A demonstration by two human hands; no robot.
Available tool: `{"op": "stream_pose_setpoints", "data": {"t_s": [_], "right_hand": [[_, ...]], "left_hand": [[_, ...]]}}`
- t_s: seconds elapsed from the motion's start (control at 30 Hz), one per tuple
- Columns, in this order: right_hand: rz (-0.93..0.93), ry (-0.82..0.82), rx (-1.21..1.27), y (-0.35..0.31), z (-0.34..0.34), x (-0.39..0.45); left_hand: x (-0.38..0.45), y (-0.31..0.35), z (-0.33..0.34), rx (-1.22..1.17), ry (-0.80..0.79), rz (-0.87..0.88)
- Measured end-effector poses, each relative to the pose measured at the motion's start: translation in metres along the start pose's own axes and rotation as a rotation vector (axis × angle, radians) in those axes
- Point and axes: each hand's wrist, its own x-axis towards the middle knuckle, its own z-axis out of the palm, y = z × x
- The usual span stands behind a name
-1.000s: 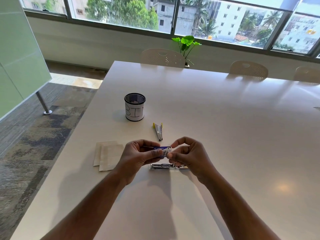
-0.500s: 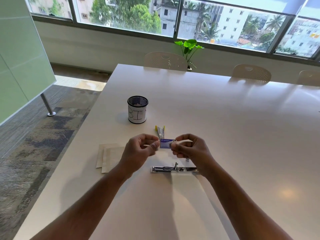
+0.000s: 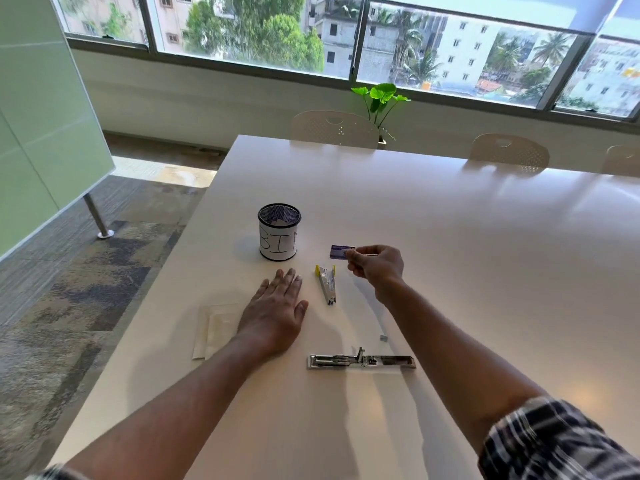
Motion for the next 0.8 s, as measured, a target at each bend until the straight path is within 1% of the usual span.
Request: {"op": "stream_pose_setpoints", "data": {"t_s": [0.07, 0.17, 0.27, 0.4, 0.53, 0.6, 0.7, 0.8], "right_hand": [[-0.002, -0.001, -0.069, 0.002, 0.013, 0.006], [0.011, 0.021, -0.101, 0.009, 0.027, 0.011], [-0.039, 0.04, -0.209, 0.013, 0.031, 0.017], [-0.02, -0.022, -0.165, 0.008, 0.026, 0.018], [-0.037, -0.05, -0.208, 0.009, -0.003, -0.001], [-0.08, -0.142, -0.242, 0.01, -0.026, -0.014], [-0.146, -0.317, -0.405, 0.01, -0.061, -0.039], [-0.192, -0.415, -0.572, 0.013, -0.085, -0.059]], "left_hand": [[0.002, -0.001, 0.001, 0.014, 0.002, 0.005], [0.002, -0.002, 0.002, 0.006, 0.014, 0.002], [0.003, -0.004, 0.004, -0.012, 0.031, 0.008], [0.003, -0.006, 0.005, -0.034, 0.049, 0.011], [0.001, -0.004, 0.003, -0.074, 0.085, 0.009], [-0.002, -0.004, 0.0, -0.117, 0.11, 0.013], [-0.006, -0.006, -0.004, -0.201, 0.164, 0.013], [-0.008, -0.006, -0.01, -0.294, 0.183, 0.0]]}}
